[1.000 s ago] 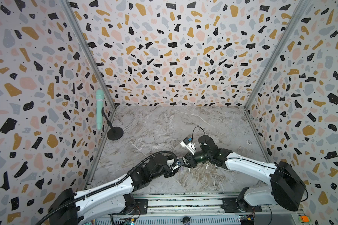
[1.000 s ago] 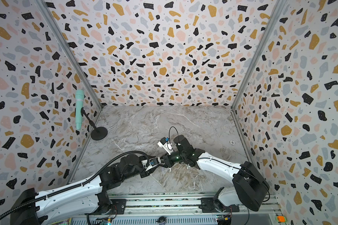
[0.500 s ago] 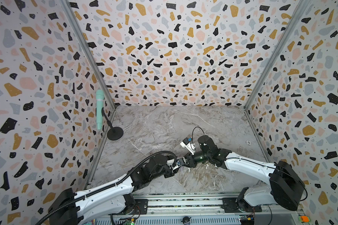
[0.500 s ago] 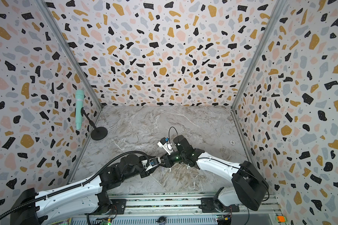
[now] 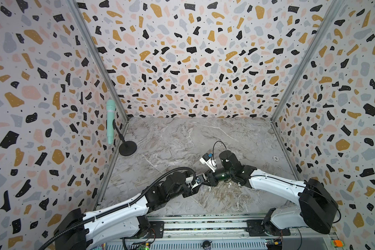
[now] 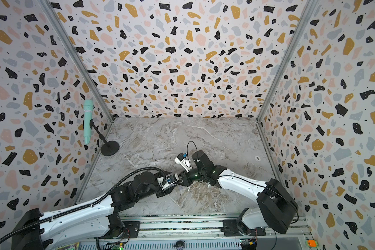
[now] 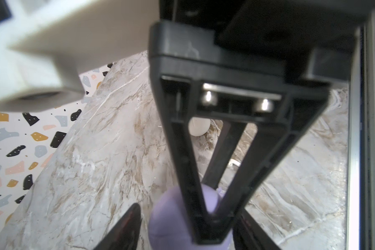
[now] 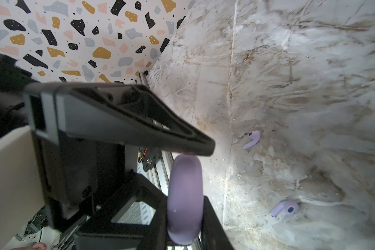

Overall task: Insert the wireless bluetooth earbuds into the charging case
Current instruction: 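Open the left gripper and draw it back from the case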

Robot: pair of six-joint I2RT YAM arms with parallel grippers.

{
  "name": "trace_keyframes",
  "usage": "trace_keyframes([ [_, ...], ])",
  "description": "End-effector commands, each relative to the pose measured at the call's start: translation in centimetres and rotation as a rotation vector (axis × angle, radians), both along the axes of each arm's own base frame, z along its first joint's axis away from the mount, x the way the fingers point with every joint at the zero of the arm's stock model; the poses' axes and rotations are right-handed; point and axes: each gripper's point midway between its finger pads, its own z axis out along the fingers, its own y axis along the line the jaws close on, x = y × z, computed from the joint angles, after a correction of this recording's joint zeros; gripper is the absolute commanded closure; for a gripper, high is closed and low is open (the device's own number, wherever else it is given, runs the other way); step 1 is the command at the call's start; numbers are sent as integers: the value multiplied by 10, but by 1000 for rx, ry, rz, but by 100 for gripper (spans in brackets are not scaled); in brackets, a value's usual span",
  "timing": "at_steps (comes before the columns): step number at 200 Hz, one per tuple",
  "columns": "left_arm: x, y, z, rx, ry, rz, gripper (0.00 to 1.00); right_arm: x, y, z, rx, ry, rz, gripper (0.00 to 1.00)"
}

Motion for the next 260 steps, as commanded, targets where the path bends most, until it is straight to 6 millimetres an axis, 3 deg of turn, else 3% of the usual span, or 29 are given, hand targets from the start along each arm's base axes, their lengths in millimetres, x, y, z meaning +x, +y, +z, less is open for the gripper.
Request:
trace_keyframes([
  [1,5,-5,24,-67,-36,10,4,0,7,30,67,-60,26,100],
  [6,4,-5,25,-72,-35,6,0,1,7,31,68,-63,24,100],
  [25,-2,-4,32,-93,-24,-9,0,2,7,41,67,-89,27,100],
  [68,-14,-5,67,-244,69,-5,0,18,-6,66,42,-172,-30,100],
  [106,-43,-17,93,-277,207,-133,0,17,-20,110,107,-276,-59,100],
  [124,-41,-16,99,-293,236,-107,0,19,-31,125,120,-333,-94,100],
  [166,-36,-8,93,-305,252,-48,0,19,-36,129,114,-376,-89,100],
  [204,-9,17,119,-449,139,104,0,17,-36,124,105,-453,-43,100],
  [230,5,34,125,-509,135,208,0,16,-43,122,83,-524,-37,100],
  [260,5,30,120,-529,241,235,0,12,-47,116,48,-577,15,100],
])
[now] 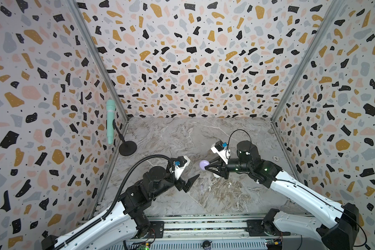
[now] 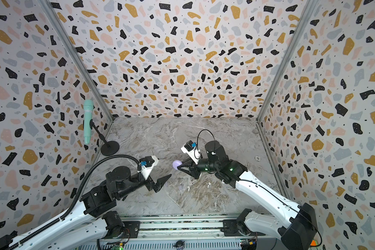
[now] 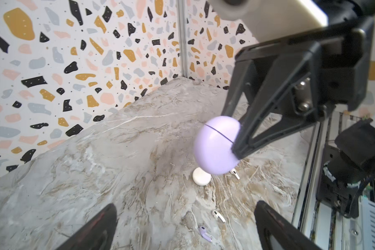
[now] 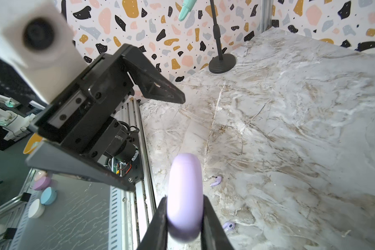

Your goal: Insert the wireless bluetooth earbuds into the charging case

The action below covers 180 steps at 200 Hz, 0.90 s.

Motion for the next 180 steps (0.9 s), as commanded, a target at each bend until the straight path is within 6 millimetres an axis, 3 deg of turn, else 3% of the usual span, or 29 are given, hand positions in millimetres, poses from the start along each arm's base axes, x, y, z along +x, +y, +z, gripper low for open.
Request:
trace_keyframes([
  [1,5,-1,6,-72,67,34,0,-5,-7,3,-37,-95,40,100],
  [74,-31,-15,21,-178,53,-178,1,-24,0,13,-38,-77,236,100],
  [149,-38,-21,19,-156,62,-234,14,-43,-4,9,0,-83,340,100],
  [180,-43,-20,14,-148,66,-250,23,-52,4,8,-4,-91,380,100],
])
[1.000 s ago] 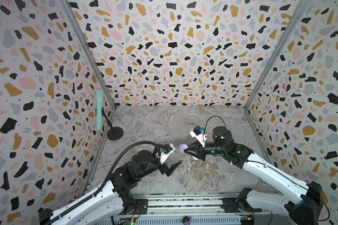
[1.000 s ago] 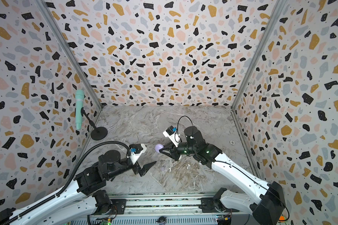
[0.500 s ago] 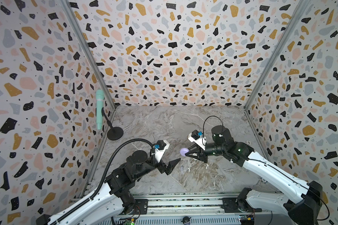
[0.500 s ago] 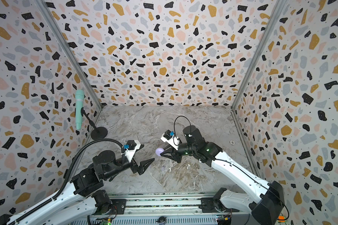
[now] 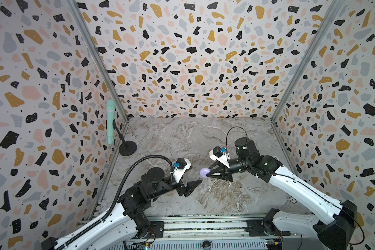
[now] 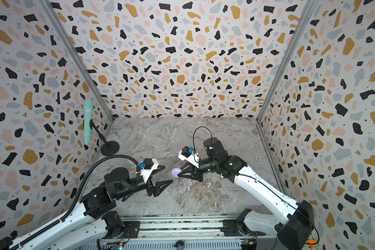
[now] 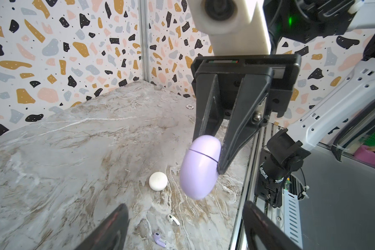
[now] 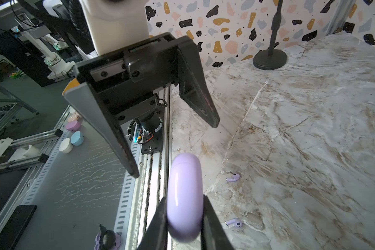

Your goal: Insert the wireless bluetooth earbuds into the charging case

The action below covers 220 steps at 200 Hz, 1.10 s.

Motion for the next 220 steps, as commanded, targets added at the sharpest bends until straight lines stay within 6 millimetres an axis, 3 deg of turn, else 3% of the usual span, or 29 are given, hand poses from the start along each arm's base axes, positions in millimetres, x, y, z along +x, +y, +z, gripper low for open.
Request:
trace_keyframes([
  [1,-5,1,6,-22,-26,-24,23,-17,3,7,19,-18,73,100],
  [65,-16,-18,-1,-10,5,-151,41,-20,2,8,10,-51,43,100],
  [118,-27,-25,-2,-21,30,-232,43,-31,4,7,11,-57,72,100],
  [220,-45,-28,-2,-38,48,-338,61,-35,5,4,-11,-63,77,100],
])
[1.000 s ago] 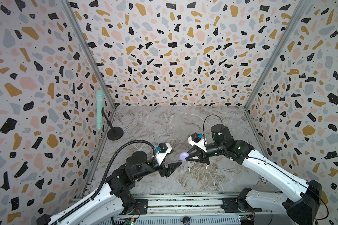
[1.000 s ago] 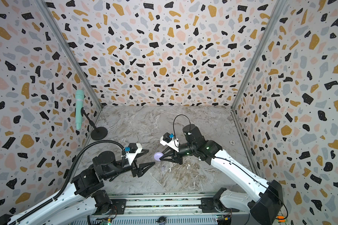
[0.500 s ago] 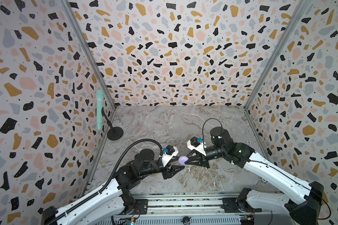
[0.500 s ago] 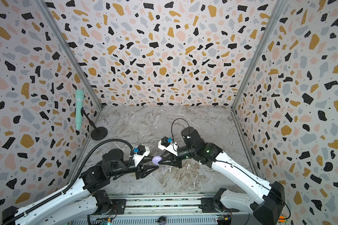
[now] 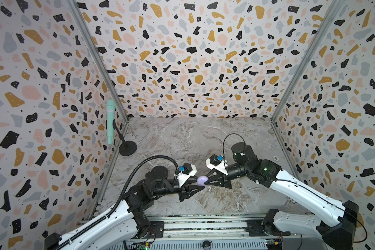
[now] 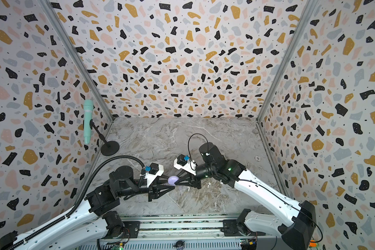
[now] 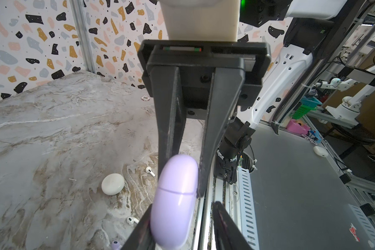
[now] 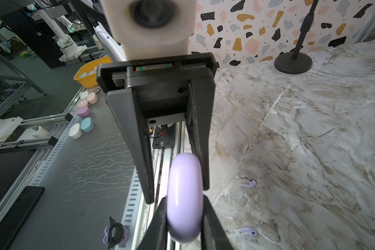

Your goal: Insert the wireless bluetooth earbuds into the charging case

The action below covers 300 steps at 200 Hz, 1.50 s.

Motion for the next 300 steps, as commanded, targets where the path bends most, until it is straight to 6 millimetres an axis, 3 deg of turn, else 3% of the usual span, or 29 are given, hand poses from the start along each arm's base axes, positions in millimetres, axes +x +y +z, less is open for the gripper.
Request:
trace_keyframes([
  [1,-8,-5,8,-36,-19,-66,61,-4,-3,5,1,-19,5,100],
  [148,-13,-10,0,-27,27,-109,75,0,5,-10,-75,-35,-17,100],
  [166,-14,-9,3,-38,15,-109,83,0,7,-11,-76,-34,-18,100],
  [181,-15,-7,5,-51,-6,-107,100,3,7,-12,-84,-42,-37,100],
  [202,-13,-3,7,-69,-44,-84,100,4,8,-13,-90,-48,-51,100],
  [238,-12,2,10,-91,-105,-61,100,10,5,-4,-65,-87,-102,67],
  [300,8,14,22,-173,-209,95,100,22,-14,37,77,-218,-258,50],
])
